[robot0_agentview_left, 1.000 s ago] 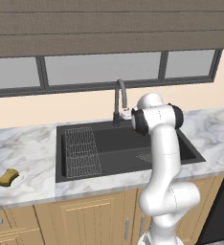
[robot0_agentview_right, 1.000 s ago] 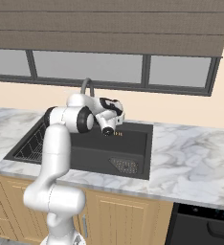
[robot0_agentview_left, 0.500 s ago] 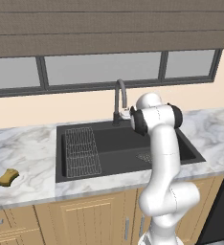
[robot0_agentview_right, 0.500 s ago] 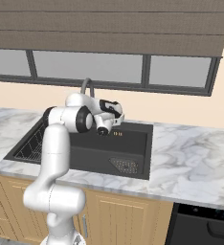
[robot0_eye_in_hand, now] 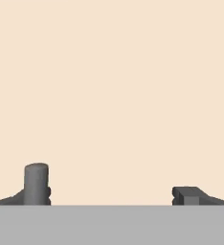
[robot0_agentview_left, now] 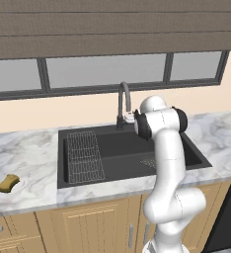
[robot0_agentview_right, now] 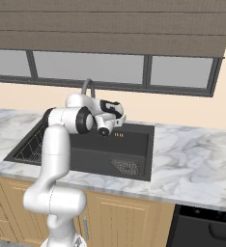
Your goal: Soak the sponge with water for a few seconds and then drop it inside the sink.
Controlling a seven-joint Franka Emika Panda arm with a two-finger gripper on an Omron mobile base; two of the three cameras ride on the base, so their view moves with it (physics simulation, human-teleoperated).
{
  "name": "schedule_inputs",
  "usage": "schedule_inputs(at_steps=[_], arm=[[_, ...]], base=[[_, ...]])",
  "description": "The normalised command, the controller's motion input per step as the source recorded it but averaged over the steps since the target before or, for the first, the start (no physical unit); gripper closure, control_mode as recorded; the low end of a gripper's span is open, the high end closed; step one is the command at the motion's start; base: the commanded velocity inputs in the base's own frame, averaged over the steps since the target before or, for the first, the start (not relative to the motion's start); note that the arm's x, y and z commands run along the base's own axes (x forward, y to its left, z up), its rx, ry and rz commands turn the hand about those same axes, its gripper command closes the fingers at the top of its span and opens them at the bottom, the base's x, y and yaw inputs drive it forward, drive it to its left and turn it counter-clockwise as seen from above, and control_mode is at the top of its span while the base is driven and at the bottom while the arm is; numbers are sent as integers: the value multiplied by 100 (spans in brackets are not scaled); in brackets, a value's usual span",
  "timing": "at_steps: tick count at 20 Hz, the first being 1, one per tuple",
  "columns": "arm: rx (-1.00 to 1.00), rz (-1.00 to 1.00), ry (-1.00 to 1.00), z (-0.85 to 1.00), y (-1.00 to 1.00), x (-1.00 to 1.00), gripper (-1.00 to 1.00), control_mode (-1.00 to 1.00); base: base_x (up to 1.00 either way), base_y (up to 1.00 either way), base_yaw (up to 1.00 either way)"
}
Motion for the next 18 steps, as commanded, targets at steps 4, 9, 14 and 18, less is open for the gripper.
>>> schedule_inputs(at_steps=[4, 9, 14, 18], arm=[[3, 0, 0, -6, -41, 0, -100, -100], [5, 0, 0, -8, -46, 0, -100, -100], [7, -1, 2, -14, -42, 0, -100, -100], [7, -2, 4, -16, -39, 0, -100, -100]], base=[[0, 0, 0], [0, 0, 0], [0, 0, 0], [0, 0, 0]])
